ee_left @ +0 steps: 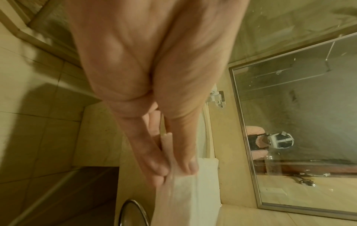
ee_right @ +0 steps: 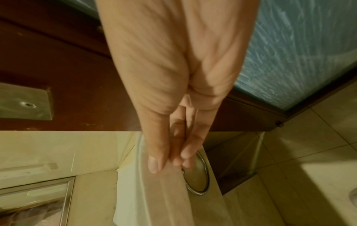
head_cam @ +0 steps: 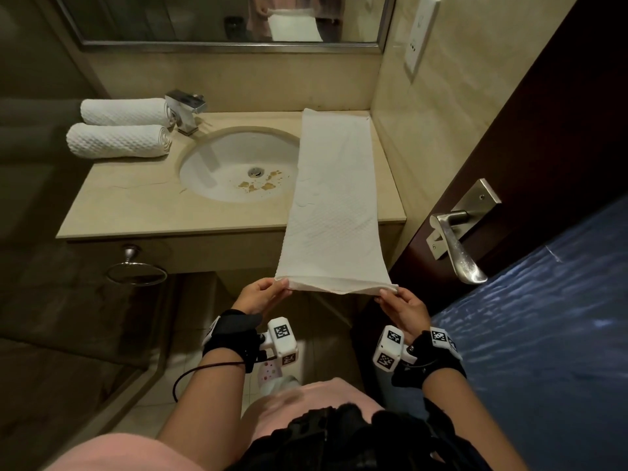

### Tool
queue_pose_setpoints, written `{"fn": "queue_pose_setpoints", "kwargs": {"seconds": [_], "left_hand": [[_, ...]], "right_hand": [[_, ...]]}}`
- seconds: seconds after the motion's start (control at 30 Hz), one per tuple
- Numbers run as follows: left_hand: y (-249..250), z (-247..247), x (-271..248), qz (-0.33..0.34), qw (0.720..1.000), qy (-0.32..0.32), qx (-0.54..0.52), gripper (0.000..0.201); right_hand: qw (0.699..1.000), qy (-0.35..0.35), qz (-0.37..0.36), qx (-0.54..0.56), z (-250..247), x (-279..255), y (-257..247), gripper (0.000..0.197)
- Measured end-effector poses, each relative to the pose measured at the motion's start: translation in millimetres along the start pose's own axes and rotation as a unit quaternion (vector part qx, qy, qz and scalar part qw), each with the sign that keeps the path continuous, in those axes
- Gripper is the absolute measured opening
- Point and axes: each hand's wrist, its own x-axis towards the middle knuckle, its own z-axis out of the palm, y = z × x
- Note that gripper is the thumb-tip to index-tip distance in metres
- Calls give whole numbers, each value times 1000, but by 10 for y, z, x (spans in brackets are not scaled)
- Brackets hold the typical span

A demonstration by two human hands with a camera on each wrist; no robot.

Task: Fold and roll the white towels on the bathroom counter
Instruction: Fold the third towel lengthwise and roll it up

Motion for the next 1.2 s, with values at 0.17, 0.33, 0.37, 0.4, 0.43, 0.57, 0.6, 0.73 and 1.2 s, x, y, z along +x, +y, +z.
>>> {"fn": "queue_pose_setpoints", "kwargs": {"seconds": [0.17,0.33,0.37,0.4,0.43,0.57,0.6,0.73,1.2], "left_hand": [[-83,-9,77,8,998,62,6,12],[-85,41,255,13,994,99,47,15],[-86,47,292,11,993,99,57,15],[-87,48,318,10,993,98,69,15],[-87,46,341,9,992,101,80,15],[-74,29,435,18,981,141,130,21],[-75,23,463,17,979,153,133,22],[-65,6,545,3,974,172,148,20],[-8,64,615,-21,983,145,110,28]], "right_hand": [[999,28,20,-24,116,40,17,5],[997,49,57,25,144,64,11,12],[996,58,65,30,152,69,3,12],[995,67,73,32,162,80,-4,11],[993,77,81,32,178,95,-10,8],[989,92,109,46,294,118,-55,2],[988,93,111,44,320,116,-67,3],[987,113,116,18,354,138,-77,5],[974,165,152,14,388,170,-134,47]]}}
